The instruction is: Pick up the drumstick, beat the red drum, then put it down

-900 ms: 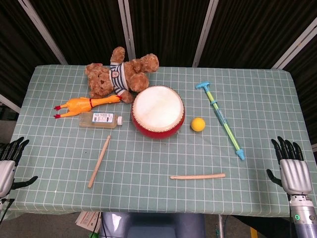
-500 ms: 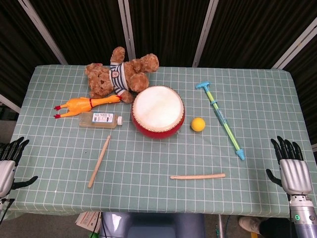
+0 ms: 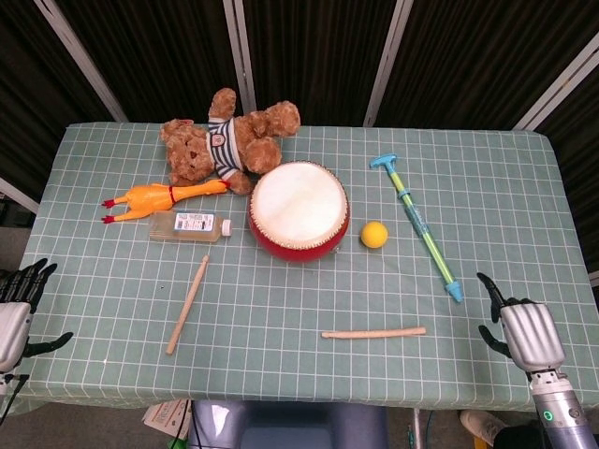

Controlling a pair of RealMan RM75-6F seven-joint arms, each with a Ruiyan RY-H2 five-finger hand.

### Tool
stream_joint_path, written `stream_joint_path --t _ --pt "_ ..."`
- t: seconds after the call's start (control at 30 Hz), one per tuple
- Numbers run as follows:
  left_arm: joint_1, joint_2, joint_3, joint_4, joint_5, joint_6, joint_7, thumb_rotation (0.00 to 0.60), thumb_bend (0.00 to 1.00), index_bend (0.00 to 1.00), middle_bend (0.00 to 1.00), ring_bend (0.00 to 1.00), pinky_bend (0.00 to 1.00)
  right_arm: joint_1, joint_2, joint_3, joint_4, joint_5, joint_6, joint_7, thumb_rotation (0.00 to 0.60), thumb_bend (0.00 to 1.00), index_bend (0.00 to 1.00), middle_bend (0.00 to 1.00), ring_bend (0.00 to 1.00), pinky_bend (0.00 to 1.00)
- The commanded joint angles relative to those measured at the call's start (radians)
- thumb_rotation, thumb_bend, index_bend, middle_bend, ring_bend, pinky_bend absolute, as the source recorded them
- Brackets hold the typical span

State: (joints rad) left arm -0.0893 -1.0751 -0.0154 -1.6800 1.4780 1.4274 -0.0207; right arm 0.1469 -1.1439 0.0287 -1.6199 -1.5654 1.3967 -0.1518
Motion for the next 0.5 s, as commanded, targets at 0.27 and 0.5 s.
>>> stream_joint_path --t 0.27,0.5 --pt "-0.001 -0.002 0.001 -0.002 0.000 -0.001 0.006 0.600 0.02 0.00 0.00 0.00 0.03 0.071 -0.071 -0.016 -0.051 -0.005 -0.123 -0.142 0.600 0.31 0.45 1.00 1.00 0.99" --pt "-0.002 0.000 0.002 -0.002 0.001 -0.004 0.000 0.600 0.02 0.00 0.00 0.00 0.03 0.107 -0.140 -0.007 -0.041 0.030 -0.184 -0.229 0.600 0.31 0.47 1.00 1.00 0.99"
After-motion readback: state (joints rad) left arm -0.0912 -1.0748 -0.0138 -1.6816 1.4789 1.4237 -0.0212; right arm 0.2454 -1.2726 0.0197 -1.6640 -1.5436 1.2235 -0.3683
